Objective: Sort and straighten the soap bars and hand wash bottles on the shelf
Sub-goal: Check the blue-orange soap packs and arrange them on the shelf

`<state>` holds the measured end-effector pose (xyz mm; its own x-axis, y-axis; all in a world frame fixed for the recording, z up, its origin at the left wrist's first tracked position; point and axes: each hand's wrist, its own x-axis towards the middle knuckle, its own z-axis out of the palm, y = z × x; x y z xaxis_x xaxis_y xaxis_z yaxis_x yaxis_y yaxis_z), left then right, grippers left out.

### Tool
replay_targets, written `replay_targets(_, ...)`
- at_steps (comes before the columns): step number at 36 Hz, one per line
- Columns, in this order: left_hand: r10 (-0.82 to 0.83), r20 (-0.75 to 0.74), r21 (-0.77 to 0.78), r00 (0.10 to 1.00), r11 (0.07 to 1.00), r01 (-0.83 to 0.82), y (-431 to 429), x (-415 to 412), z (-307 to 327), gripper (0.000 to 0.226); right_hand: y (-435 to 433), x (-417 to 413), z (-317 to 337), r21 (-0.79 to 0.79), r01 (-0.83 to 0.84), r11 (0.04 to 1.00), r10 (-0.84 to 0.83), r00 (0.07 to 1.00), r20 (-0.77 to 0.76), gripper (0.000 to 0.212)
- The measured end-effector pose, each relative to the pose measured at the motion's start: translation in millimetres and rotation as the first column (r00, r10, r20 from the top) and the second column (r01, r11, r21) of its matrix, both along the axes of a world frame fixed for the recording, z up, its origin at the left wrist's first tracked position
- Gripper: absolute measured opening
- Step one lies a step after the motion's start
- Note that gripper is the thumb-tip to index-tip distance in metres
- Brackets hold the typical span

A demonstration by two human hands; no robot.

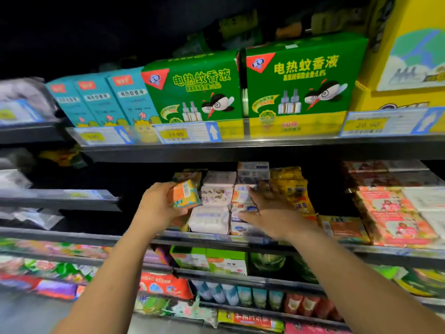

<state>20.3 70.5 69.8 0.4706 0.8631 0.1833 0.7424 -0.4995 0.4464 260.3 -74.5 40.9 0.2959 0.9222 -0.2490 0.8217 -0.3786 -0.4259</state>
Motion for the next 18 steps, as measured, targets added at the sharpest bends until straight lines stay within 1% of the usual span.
replay_targets(2,-0.005,-0.084,-0.014,0.996,1.0,0.004,15,-3,-7,0.073,10,0,-15,-0.017,-0.017,1.0,0.018,0.997,0.078,0.089)
replay_targets(4,-0.013,-0.12,-0.039,0.993,0.999,0.008,27,-5,-14,0.076,13,-1,-24,0.003,-0.036,0.999,0.035,0.986,0.162,0.09)
replay_targets(9,-0.048,-0.221,-0.083,0.974,0.996,0.03,52,-3,-25,0.08,18,1,-36,0.033,-0.032,0.999,0.025,0.981,0.194,0.089)
replay_targets(11,-0.083,-0.247,-0.127,0.965,0.99,0.053,57,0,-29,0.08,20,1,-38,0.048,-0.029,0.998,0.018,0.979,0.204,0.089)
replay_targets(14,-0.135,-0.214,-0.169,0.968,0.981,0.099,59,4,-37,0.073,21,2,-42,0.068,-0.024,0.997,0.009,0.976,0.217,0.09)
replay_targets(16,-0.13,-0.162,-0.126,0.978,0.986,0.11,59,4,-44,0.061,20,2,-43,0.075,-0.024,0.997,0.007,0.974,0.226,0.089)
replay_targets(18,-0.098,-0.133,-0.098,0.986,0.992,0.085,59,3,-50,0.055,21,3,-44,0.078,-0.026,0.997,0.008,0.973,0.233,0.089)
